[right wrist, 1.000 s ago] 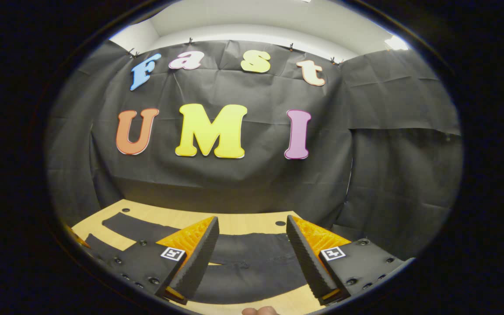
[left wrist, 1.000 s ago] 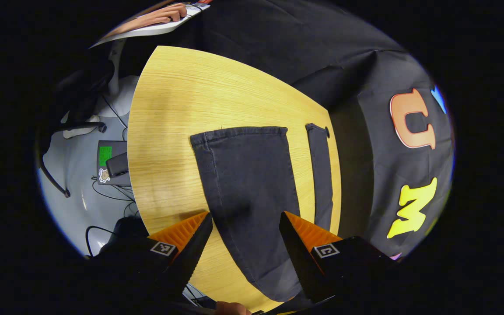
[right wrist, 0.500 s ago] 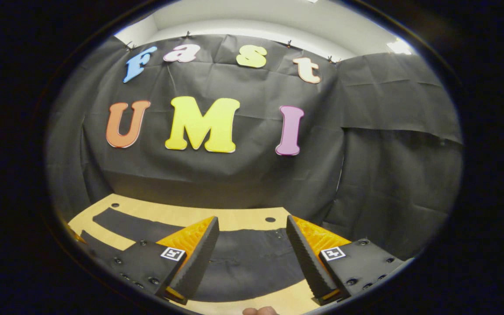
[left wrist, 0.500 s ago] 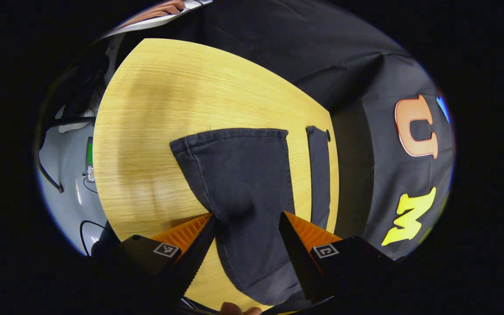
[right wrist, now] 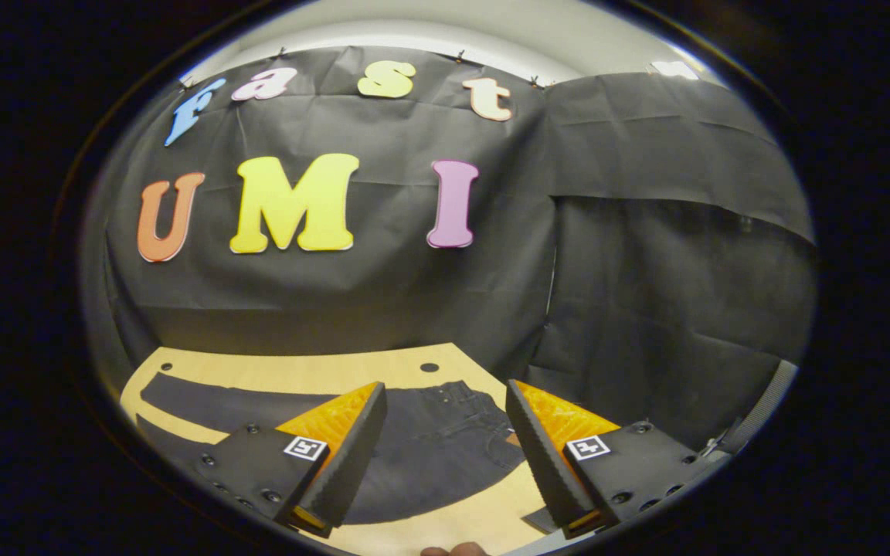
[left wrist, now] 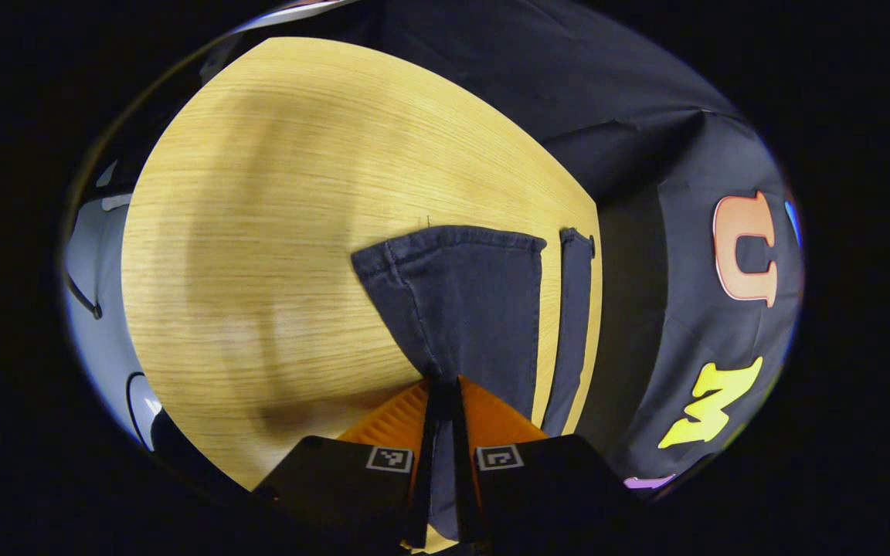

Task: Grasp the waist and the cuffs of the jeans and fold them to make the two legs overlap; first hold the waist and fold one-third of the jeans toward the cuffs, then hold the cuffs and fold the remaining one-third in the same direction to finish folding.

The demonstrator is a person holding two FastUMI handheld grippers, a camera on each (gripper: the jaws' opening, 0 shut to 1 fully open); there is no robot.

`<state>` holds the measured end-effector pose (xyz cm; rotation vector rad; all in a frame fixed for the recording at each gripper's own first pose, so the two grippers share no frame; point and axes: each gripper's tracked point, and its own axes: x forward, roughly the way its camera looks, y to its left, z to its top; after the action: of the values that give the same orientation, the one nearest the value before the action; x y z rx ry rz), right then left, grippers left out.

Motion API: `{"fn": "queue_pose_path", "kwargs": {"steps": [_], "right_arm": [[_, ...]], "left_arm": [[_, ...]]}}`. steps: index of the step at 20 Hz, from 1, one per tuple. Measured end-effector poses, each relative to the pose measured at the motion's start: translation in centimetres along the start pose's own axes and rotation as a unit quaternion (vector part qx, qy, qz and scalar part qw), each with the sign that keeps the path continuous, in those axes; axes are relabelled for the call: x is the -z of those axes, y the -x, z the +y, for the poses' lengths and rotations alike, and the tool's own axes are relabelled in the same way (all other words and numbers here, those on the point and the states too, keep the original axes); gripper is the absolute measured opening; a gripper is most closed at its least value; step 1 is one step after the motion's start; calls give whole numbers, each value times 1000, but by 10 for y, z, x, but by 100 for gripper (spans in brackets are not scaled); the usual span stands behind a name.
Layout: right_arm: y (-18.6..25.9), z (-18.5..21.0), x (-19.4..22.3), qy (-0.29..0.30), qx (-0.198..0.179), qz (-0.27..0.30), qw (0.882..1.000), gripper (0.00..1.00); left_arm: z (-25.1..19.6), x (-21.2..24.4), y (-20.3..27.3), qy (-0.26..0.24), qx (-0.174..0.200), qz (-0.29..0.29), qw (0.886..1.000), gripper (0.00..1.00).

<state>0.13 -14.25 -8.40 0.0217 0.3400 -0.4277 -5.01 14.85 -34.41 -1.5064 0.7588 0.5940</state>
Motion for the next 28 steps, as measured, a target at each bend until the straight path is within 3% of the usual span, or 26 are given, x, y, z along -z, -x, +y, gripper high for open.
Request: {"fn": "queue_pose_path", "kwargs": {"steps": [3,5,6,7,8,10,12,13,14,16,17,18,19,20,24,25,28], "right_arm": [[-12,-25,6,-25,11,18,999,96],[-26,-25,25,-63,-23,66,996,96],[-37,-25,45,-93,-39,115,988,96],[-47,-28,72,-131,-47,173,975,97],[-55,-29,97,-181,-53,230,955,96],[-77,-42,142,-298,-25,307,904,98],[-94,-60,185,-365,8,359,859,87],[-97,-68,200,-380,19,375,846,95],[-102,-73,212,-385,27,386,838,95],[-112,-72,216,-394,33,392,831,95],[-117,-70,216,-397,29,392,829,100],[-123,-69,219,-395,24,393,830,87],[-130,-66,224,-392,20,395,831,92],[-134,-63,227,-387,18,401,830,84],[-143,-53,226,-391,9,398,830,89],[-148,-50,225,-397,0,394,829,84],[-150,-58,235,-414,14,401,817,37]], "left_arm": [[0,-2,1,-1,3,7,1000,7],[-2,-2,2,12,10,11,1000,5],[-3,-2,2,16,12,13,1000,5],[-1,-2,2,19,12,13,1000,4],[-1,-3,3,19,11,12,1000,4],[0,-3,3,24,7,3,1000,4],[-1,-5,2,40,7,-5,999,4],[-3,-7,0,50,7,-8,999,4],[-3,-5,-1,53,5,-11,999,4],[-2,-4,-2,47,-1,-15,999,4],[-2,-3,-1,47,-3,-15,999,3],[-4,-3,-1,50,-5,-15,999,4],[-5,-3,-2,52,-6,-14,999,4],[-6,-4,-3,53,-7,-14,998,4],[-4,-4,-2,52,-13,-18,998,4],[-5,-4,-1,52,-13,-18,998,4],[-5,-5,-2,52,-16,-18,998,4]]}}
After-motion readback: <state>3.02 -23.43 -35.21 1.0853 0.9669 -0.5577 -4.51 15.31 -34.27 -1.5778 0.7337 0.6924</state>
